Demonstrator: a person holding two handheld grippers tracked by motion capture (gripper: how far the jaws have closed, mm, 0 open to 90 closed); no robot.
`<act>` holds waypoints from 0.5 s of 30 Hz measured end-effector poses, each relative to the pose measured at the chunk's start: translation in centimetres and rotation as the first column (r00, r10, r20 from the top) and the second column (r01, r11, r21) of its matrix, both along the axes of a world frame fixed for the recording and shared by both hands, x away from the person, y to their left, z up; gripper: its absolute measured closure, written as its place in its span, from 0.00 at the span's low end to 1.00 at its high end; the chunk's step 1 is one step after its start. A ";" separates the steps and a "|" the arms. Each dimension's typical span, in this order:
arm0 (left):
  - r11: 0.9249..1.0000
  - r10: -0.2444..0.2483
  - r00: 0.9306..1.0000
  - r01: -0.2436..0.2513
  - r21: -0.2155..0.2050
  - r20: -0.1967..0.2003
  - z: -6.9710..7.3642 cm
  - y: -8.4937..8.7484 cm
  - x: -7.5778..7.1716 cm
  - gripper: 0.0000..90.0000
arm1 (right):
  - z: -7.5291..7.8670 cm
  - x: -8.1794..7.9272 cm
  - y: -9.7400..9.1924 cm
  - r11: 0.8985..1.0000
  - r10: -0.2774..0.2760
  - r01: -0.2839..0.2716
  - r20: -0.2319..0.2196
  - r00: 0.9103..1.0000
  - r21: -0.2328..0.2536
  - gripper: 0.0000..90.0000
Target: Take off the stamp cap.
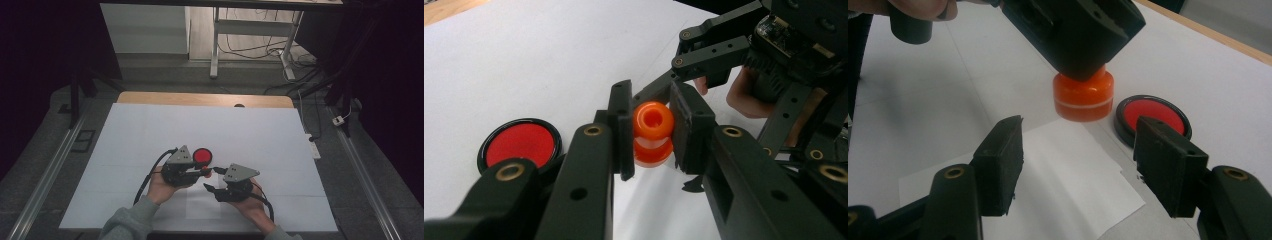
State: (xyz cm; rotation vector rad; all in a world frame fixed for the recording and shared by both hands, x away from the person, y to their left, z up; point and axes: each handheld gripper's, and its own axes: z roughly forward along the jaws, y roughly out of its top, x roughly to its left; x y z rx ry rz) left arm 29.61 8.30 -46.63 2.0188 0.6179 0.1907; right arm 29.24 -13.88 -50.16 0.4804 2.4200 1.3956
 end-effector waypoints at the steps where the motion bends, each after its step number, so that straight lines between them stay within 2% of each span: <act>1: 1.000 0.000 1.000 0.000 -0.001 0.000 0.0 0.0 0.0 0.80 | 0.0 0.0 0.0 1.000 0.000 0.000 -0.001 1.000 0.002 0.40; 15: 1.000 0.000 1.000 0.000 -0.001 -0.005 -0.1 -0.1 0.0 0.80 | 0.2 0.2 0.5 1.000 -0.013 0.013 0.016 1.000 -0.004 0.51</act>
